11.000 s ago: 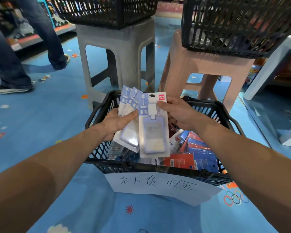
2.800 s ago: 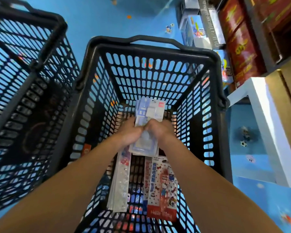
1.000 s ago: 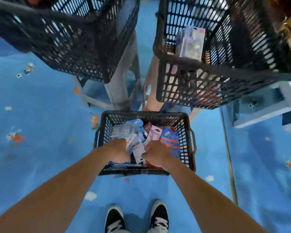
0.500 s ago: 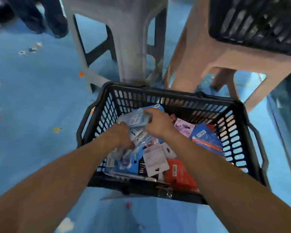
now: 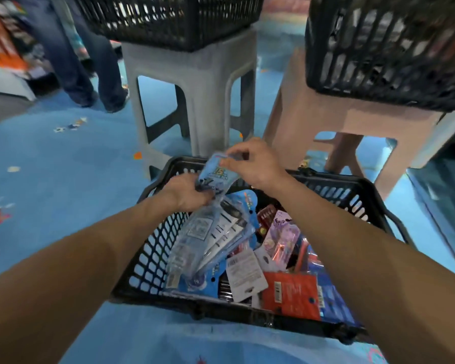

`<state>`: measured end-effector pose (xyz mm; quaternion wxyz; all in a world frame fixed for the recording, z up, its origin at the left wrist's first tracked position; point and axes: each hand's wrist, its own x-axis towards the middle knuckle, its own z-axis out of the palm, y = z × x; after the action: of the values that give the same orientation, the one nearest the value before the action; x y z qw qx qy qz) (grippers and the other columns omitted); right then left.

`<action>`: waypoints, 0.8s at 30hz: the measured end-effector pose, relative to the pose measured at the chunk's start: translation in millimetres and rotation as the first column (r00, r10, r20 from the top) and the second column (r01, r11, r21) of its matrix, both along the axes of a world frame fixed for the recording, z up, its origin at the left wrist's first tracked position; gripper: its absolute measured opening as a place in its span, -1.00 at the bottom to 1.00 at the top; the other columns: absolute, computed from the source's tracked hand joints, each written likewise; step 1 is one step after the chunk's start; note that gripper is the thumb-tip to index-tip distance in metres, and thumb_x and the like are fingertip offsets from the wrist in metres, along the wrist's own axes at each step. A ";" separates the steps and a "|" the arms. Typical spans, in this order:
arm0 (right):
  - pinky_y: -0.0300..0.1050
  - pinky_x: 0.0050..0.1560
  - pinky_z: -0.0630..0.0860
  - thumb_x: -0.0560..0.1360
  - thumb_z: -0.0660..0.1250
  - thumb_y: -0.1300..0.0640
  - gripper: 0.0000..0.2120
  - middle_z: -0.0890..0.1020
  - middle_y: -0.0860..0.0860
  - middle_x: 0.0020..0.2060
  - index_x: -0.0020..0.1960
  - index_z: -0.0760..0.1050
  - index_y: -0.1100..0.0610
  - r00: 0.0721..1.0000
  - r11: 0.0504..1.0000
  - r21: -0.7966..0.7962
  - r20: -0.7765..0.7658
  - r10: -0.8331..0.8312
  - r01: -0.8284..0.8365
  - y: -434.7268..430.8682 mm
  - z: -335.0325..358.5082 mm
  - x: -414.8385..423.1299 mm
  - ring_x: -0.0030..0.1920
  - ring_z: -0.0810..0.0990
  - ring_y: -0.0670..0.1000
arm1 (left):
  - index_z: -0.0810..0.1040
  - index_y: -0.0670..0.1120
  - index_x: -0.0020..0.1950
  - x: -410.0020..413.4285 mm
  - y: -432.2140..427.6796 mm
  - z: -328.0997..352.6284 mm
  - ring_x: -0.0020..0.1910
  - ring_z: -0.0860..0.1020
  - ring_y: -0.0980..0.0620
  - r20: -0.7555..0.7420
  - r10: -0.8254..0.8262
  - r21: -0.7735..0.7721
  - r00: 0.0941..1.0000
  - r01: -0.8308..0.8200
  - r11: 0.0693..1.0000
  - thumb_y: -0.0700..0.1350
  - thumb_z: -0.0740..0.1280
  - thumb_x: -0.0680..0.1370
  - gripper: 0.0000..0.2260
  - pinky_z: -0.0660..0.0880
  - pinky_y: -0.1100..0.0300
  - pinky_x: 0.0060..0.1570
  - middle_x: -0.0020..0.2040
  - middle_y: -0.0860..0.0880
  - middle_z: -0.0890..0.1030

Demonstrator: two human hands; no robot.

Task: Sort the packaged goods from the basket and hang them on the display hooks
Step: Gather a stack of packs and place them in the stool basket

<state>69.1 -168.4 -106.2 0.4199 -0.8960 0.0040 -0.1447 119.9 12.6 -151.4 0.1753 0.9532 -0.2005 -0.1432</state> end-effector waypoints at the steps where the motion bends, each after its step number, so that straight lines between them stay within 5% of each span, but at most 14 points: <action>1: -0.23 -0.09 0.40 0.48 0.55 0.13 -0.86 0.50 -0.24 -0.28 -0.01 0.70 0.16 1.000 0.997 0.070 -0.002 -0.027 0.027 -1.0 0.0 -1.1 -0.20 0.47 -0.22 | 0.61 0.03 0.11 -2.2 0.5 4.1 0.17 0.61 -0.20 0.038 0.017 -0.038 0.999 -0.015 0.999 0.15 0.31 0.61 -0.76 0.37 0.17 -0.05 0.13 -0.16 0.66; 5: 0.08 0.06 0.61 0.45 0.58 0.16 -0.76 0.65 -0.01 -0.07 0.05 0.64 0.21 0.992 0.947 0.294 -0.044 -0.122 0.129 -11.0 -3.5 -3.3 -0.03 0.63 -0.03 | 0.63 0.04 0.05 -9.5 5.8 8.3 -0.04 0.63 -0.06 0.090 -0.018 -0.187 0.996 0.034 0.982 0.10 0.33 0.64 -0.83 0.38 0.21 -0.18 -0.08 -0.05 0.65; 8: -0.10 -0.06 0.55 0.44 0.59 0.18 -0.53 0.54 -0.06 0.00 0.21 0.40 0.11 0.958 0.835 0.481 -0.225 -0.178 0.268 -18.0 2.9 -15.8 0.05 0.57 -0.04 | 0.64 -0.01 0.01 -13.1 4.7 13.4 -0.26 0.59 0.27 0.070 0.002 -0.430 0.998 0.029 0.903 0.02 0.34 0.66 -0.86 0.39 0.46 -0.29 -0.16 0.06 0.65; 11: -0.08 -0.07 0.51 0.44 0.58 0.11 -0.50 0.65 0.03 0.10 0.27 0.42 0.10 0.857 0.810 0.512 -0.515 0.022 0.287 -26.0 -0.5 -34.0 0.13 0.62 0.03 | 0.68 -0.11 0.15 -19.2 -2.1 17.9 -0.13 0.68 0.24 -0.082 -0.020 -0.671 0.996 -0.040 0.741 -0.03 0.34 0.66 -0.80 0.57 0.41 -0.09 -0.05 0.06 0.71; 13: -0.04 -0.02 0.51 0.51 0.52 0.08 -0.63 0.71 0.03 0.14 0.26 0.55 0.11 0.799 0.832 0.508 -0.584 0.143 0.223 -29.7 -9.7 -40.1 0.12 0.66 0.03 | 0.68 -0.05 0.21 -23.2 -7.4 17.4 -0.01 0.70 0.13 -0.200 -0.095 -0.681 0.975 -0.069 0.729 -0.01 0.34 0.66 -0.79 0.62 0.25 0.07 0.03 0.07 0.73; 16: -0.12 -0.13 0.53 0.57 0.44 0.19 -0.91 0.73 0.07 -0.02 0.07 0.62 0.14 0.828 0.828 0.514 -0.549 0.117 0.224 -33.9 -18.7 -40.6 -0.10 0.67 0.05 | 0.58 0.04 0.33 -27.3 -13.9 15.2 0.15 0.63 0.03 -0.269 -0.161 -0.424 0.950 0.033 0.905 0.11 0.38 0.62 -0.68 0.52 0.10 0.23 0.19 0.04 0.66; 18: -0.11 -0.16 0.59 0.59 0.41 0.22 -0.97 0.74 0.07 -0.07 -0.03 0.58 0.13 0.821 0.841 0.473 -0.568 0.062 0.263 -38.7 -22.2 -40.0 -0.17 0.68 0.04 | 0.48 0.02 0.44 -28.6 -13.2 11.5 0.28 0.54 -0.05 -0.250 -0.182 -0.051 0.951 0.175 0.983 0.36 0.37 0.51 -0.38 0.46 0.04 0.29 0.33 -0.01 0.56; 21: -0.08 -0.13 0.61 0.60 0.40 0.23 -0.95 0.74 0.10 -0.07 -0.03 0.57 0.11 0.777 0.867 0.383 -0.629 -0.007 0.318 -48.2 -32.0 -41.9 -0.20 0.66 0.04 | 0.27 -0.09 0.59 -40.9 -10.3 5.2 0.39 0.47 -0.12 -0.302 -0.122 0.404 0.945 0.243 0.882 0.63 0.29 0.29 0.10 0.46 0.00 0.36 0.52 -0.07 0.40; 24: -0.11 -0.21 0.58 0.59 0.41 0.23 -0.93 0.74 0.12 0.00 0.04 0.60 0.09 0.757 0.886 0.328 -0.653 -0.037 0.326 -54.3 -36.0 -44.2 -0.11 0.65 0.09 | 0.30 -0.13 0.55 -58.4 -14.2 -3.4 0.32 0.52 -0.08 -0.353 -0.098 0.518 0.931 0.281 0.808 0.51 0.43 0.33 0.02 0.51 0.07 0.26 0.45 -0.06 0.45</action>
<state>24.9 -222.6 -142.2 0.5612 -0.7740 0.2645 0.1267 61.4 -1.6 -154.8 -0.0980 0.9025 -0.2152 -0.3599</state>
